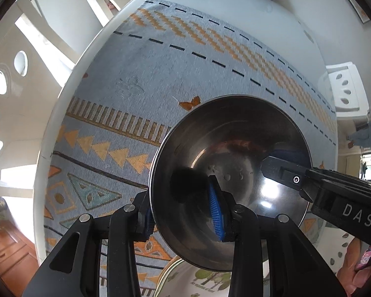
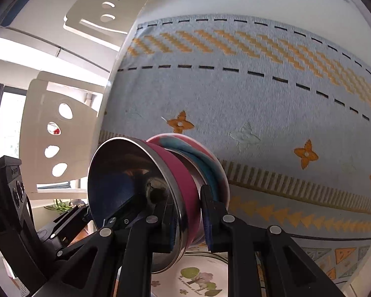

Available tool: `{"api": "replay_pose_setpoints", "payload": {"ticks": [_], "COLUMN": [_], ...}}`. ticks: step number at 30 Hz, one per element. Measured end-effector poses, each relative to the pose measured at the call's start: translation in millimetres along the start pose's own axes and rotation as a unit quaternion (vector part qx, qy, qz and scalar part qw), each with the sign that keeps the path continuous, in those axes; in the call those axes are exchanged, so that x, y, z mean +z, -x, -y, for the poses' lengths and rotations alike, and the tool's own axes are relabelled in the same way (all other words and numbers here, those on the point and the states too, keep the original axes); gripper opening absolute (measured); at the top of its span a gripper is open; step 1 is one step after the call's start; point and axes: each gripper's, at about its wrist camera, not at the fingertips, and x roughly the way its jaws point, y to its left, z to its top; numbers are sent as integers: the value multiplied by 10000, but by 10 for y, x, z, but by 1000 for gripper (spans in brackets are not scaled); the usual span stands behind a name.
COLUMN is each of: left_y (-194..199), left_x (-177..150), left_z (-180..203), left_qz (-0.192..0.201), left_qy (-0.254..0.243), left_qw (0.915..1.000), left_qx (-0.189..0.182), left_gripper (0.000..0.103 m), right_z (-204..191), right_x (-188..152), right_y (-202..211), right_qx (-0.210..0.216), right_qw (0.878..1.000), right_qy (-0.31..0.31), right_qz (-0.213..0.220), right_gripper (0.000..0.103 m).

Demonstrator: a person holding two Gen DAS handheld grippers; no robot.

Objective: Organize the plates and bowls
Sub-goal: 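Carry the nested bowls with both grippers over the plate stack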

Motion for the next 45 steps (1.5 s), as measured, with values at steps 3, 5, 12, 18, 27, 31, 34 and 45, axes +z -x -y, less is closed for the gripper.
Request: {"api": "replay_pose_setpoints", "payload": {"ticks": [3,5,12,18,27,31,34,45], "left_y": [-33,-35,-1,156,-68,-175,-244,-343], "left_x": [-6,-14,-2,47,76,64,64,63], "left_z": [1,7,-21,-126,-351,-379,-379,-328], "left_qz": [-42,-33,-17,209,-90,-178,-218,-362], "left_qy": [-48,-75,-151,-116,194,252,225,104], "left_qw": [10000,9999,9997,9997,9998,9995,9994,9975], "left_qx": [35,61,165,37,37,-77,-144,-593], "left_gripper": [33,33,38,65,65,65,62,46], "right_z": [17,11,4,84,322,348,358,400], "right_x": [-8,-11,-1,14,-63,-72,-86,-122], "right_y": [-25,-31,-10,32,-96,-220,-359,-624], "right_qx": [-45,-67,-48,22,632,614,673,1056], "right_qw": [10000,10000,10000,10000,9963,9962,9954,9893], "right_qy": [-25,-32,-21,-81,-569,-593,-636,-969], "right_qz": [-8,-10,83,16,-108,-195,-264,-268], "right_gripper": [17,17,17,20,57,57,57,55]}}
